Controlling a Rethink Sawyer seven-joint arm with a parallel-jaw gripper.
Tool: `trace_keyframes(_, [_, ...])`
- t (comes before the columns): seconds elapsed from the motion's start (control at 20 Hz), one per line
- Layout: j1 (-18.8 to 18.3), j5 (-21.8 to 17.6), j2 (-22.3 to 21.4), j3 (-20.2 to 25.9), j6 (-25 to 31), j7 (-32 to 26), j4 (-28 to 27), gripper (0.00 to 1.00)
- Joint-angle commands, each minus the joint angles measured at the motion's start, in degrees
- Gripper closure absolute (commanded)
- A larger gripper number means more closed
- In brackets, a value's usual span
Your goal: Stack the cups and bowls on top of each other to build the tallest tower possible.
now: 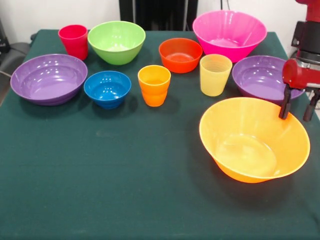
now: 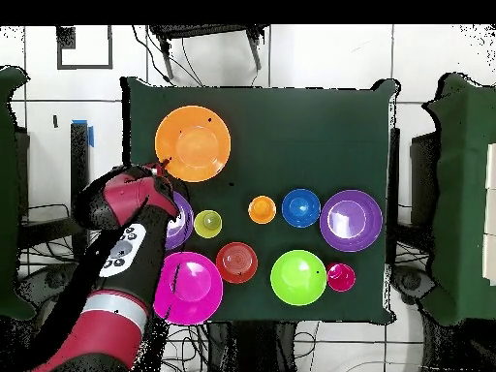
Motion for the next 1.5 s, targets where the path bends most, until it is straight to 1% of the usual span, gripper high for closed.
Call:
trace_keyframes(0.05, [-1.86,0.61,1.06,2.55,21.21,3.75,-5.52,0.0])
trace_keyframes(0.1, [-1.33,1.18,2.09,1.96,22.54,4.74,-7.89,0.0])
trace_keyframes(0.25, [-0.89,2.06,4.11,1.88,24.67,6.8,-12.18,0.0])
trace_keyframes(0.45, [-0.11,2.35,6.22,1.86,27.15,8.39,-16.82,0.0])
trace_keyframes(0.7, [0.51,3.43,8.69,1.92,27.49,10.25,-21.13,0.0])
trace_keyframes(0.9, [0.03,4.36,10.35,3.48,26.48,9.43,-23.97,0.0])
trace_keyframes(1.1, [0.09,4.92,13.29,2.21,25.95,10.26,-28.44,0.0])
trace_keyframes(1.25, [0.57,4.96,16.17,-1.85,26.66,12.62,-32.53,0.0])
trace_keyframes(1.35, [0.83,4.75,17.54,-4.57,27.35,14.07,-34.07,0.0])
trace_keyframes(1.4, [1.35,4.49,18.25,-7.04,28.15,15.77,-34.53,0.0])
trace_keyframes(1.5, [1.97,4.12,18.57,-9.42,28.41,17.09,-34.13,0.0])
